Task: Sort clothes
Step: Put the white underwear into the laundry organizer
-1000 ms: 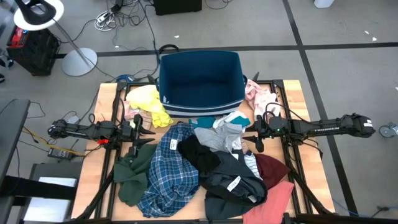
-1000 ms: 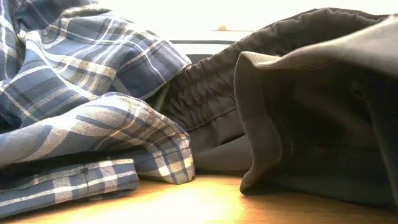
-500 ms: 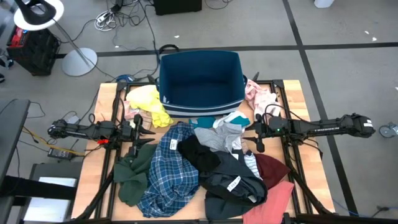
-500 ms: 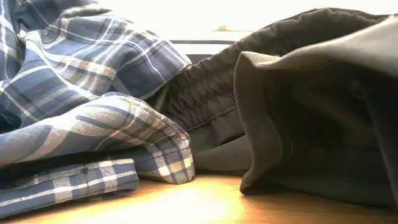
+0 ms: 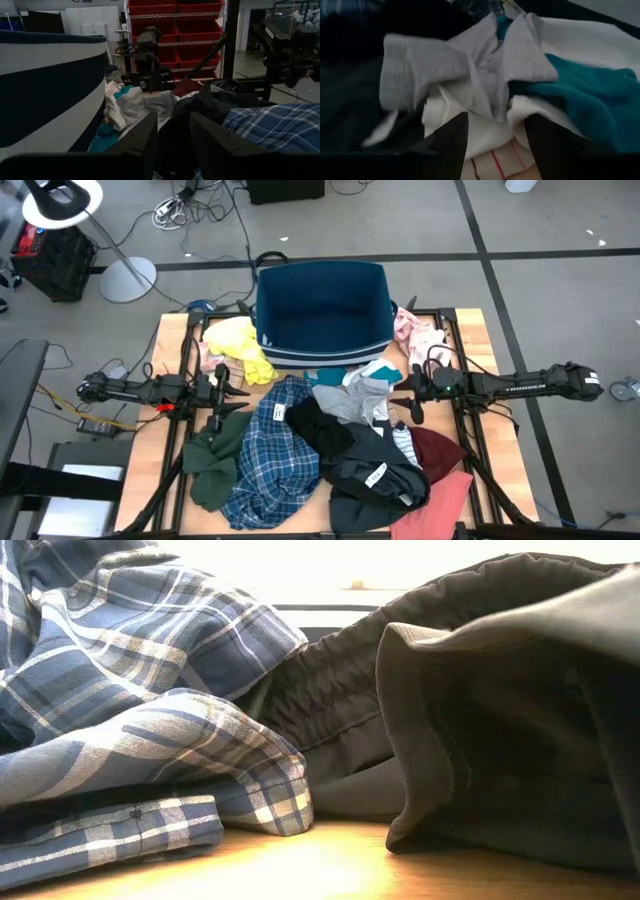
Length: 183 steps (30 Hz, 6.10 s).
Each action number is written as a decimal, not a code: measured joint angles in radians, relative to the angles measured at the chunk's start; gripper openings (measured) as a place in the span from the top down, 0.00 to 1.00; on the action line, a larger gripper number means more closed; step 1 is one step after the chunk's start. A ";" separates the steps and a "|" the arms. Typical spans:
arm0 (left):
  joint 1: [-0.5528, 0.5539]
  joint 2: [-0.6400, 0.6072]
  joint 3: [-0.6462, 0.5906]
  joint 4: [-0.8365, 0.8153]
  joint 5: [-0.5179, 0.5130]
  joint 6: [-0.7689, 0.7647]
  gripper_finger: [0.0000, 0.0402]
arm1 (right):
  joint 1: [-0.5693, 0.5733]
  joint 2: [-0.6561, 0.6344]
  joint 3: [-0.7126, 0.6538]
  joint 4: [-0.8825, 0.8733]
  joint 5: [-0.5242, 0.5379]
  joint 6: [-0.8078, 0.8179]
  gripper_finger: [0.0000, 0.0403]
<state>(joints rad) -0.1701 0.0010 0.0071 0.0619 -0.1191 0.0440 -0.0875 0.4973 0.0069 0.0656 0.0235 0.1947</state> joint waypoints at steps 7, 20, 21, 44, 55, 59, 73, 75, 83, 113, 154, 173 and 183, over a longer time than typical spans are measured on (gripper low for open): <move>0.000 0.000 0.000 0.000 0.000 0.000 0.70 | 0.000 0.000 0.000 0.078 0.000 0.058 0.51; 0.000 0.000 0.000 0.000 0.000 0.000 0.70 | 0.000 0.000 0.000 0.252 -0.009 0.124 0.51; 0.000 0.000 0.000 0.000 0.000 0.000 0.70 | 0.000 0.000 0.000 0.259 -0.012 0.126 0.51; 0.000 0.000 0.000 0.000 0.000 0.000 0.70 | -0.032 0.000 0.213 -0.076 -0.016 0.066 0.53; 0.000 0.000 0.000 0.000 0.000 0.000 0.70 | -0.047 0.000 0.617 -0.775 0.004 0.070 0.55; 0.000 0.000 0.000 0.000 0.000 0.000 0.70 | -0.047 0.000 0.742 -0.965 0.083 0.098 0.57; 0.000 0.000 0.000 0.000 0.000 0.000 0.70 | -0.047 0.000 0.891 -1.329 0.185 0.175 0.58; 0.000 0.000 0.000 0.000 0.000 0.000 0.70 | -0.047 0.000 0.891 -1.356 0.184 0.193 0.59; 0.000 0.000 0.000 0.000 0.000 0.000 0.70 | -0.047 0.000 0.891 -1.372 0.165 0.208 0.59; 0.000 0.000 0.000 0.030 -0.044 -0.071 0.70 | -0.047 0.000 0.891 -1.359 0.164 0.233 0.59; 0.000 0.160 0.667 -0.813 -0.176 -0.205 0.70 | -0.109 0.124 0.730 -1.317 0.329 0.660 0.59; 0.000 0.243 0.608 -0.735 -0.198 -0.124 0.70 | -0.612 0.519 0.730 -1.062 0.139 0.392 0.62; 0.000 0.392 0.609 -0.623 -0.239 -0.075 0.70 | -0.661 0.660 0.730 -1.001 0.134 0.361 0.62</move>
<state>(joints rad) -0.1703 0.3926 0.6159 -0.5616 -0.3578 -0.0313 -0.7490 1.1574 0.7367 -0.9353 0.1574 0.5552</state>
